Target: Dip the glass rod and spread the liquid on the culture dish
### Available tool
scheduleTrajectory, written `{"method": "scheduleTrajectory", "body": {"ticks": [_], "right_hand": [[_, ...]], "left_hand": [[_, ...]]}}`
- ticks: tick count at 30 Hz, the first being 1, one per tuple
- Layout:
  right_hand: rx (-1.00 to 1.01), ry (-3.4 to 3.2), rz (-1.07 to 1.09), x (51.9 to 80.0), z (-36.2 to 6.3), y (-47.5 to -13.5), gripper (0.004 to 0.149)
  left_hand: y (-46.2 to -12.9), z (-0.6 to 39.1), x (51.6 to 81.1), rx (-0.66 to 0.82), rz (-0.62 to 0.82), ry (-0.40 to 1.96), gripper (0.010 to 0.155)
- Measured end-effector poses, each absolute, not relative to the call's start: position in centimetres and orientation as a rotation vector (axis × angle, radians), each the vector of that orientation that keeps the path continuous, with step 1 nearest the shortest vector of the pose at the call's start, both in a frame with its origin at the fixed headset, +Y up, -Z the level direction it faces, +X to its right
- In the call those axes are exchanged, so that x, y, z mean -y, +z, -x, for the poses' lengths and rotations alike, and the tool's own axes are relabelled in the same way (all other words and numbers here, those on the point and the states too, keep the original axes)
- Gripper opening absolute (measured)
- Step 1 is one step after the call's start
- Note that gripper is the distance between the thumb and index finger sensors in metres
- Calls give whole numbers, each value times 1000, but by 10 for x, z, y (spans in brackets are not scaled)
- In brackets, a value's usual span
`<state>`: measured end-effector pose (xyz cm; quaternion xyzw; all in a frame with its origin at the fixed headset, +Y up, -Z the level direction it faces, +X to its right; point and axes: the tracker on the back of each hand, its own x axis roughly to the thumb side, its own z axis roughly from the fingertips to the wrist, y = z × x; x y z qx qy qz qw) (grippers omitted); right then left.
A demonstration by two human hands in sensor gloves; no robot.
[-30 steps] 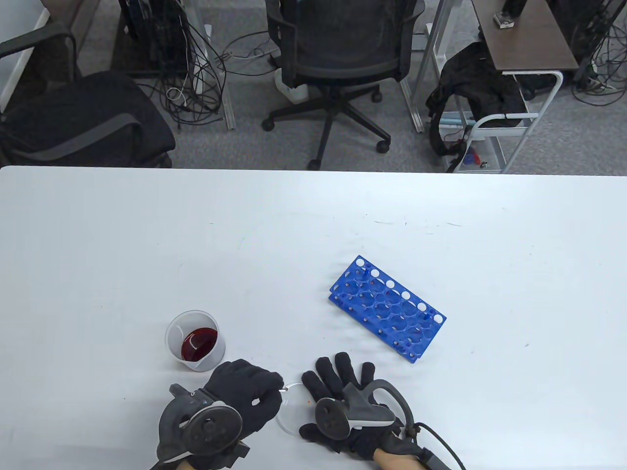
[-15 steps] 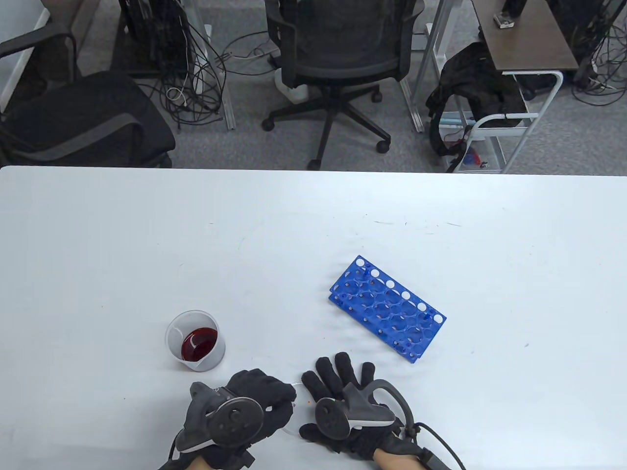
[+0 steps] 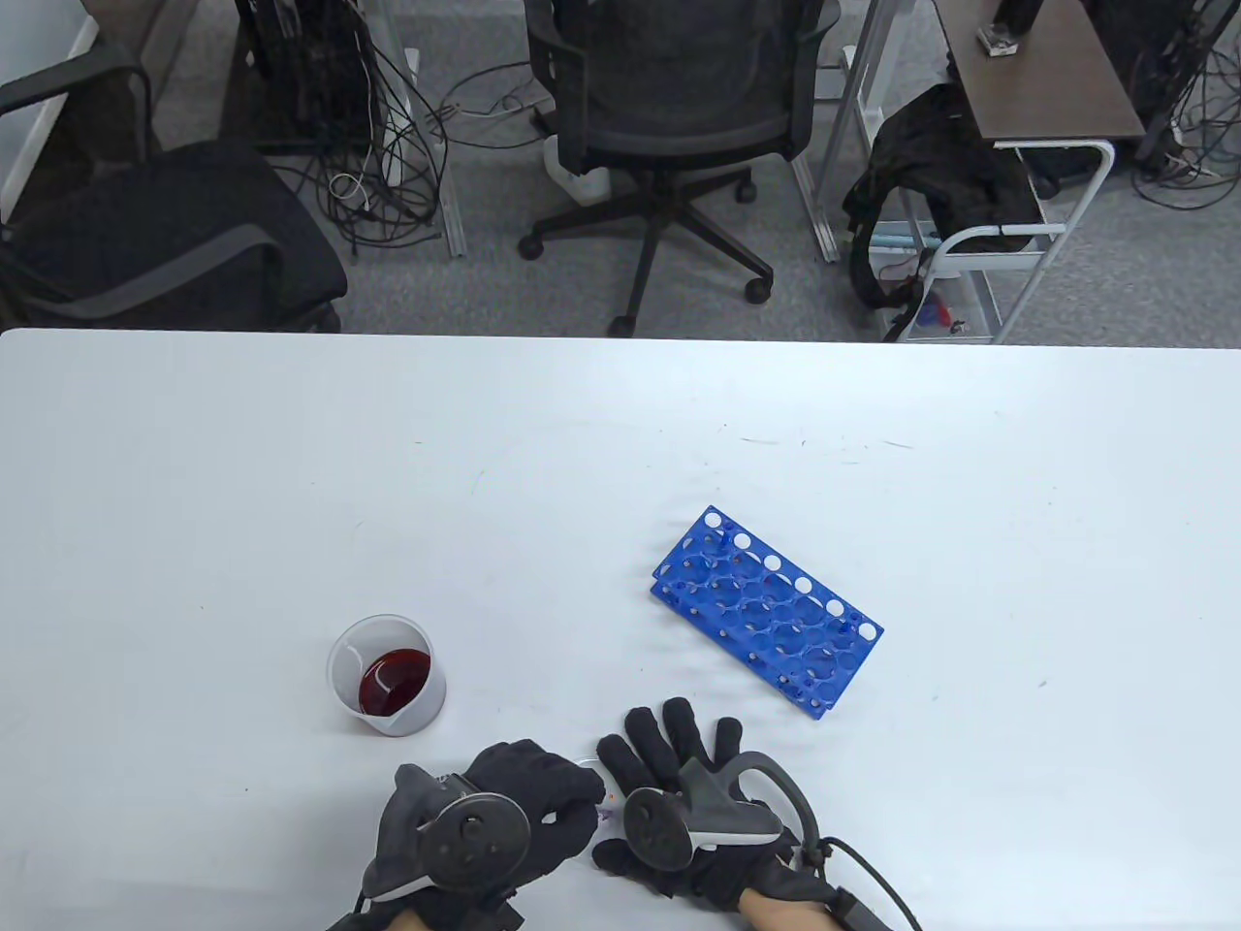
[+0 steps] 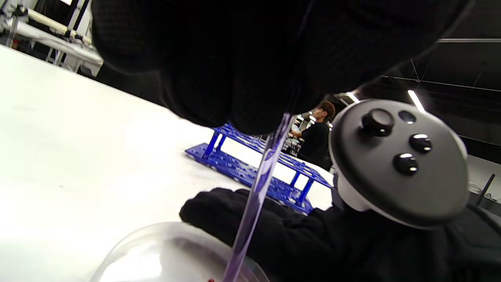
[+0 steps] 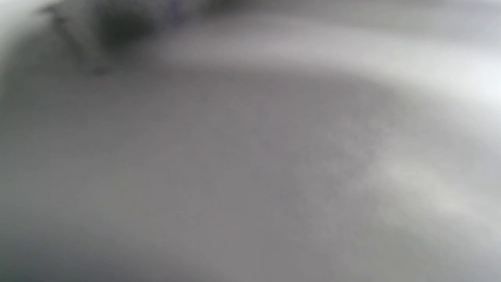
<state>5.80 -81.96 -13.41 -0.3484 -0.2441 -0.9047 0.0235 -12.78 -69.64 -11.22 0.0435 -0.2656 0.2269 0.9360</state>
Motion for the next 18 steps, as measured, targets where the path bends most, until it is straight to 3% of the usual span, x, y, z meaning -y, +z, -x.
{"method": "scheduleTrajectory", "body": {"ticks": [18], "right_hand": [[756,-2800,1078,820,-58,-134,95]], "left_hand": [[-115,131,692,482,-105,411,35]]}}
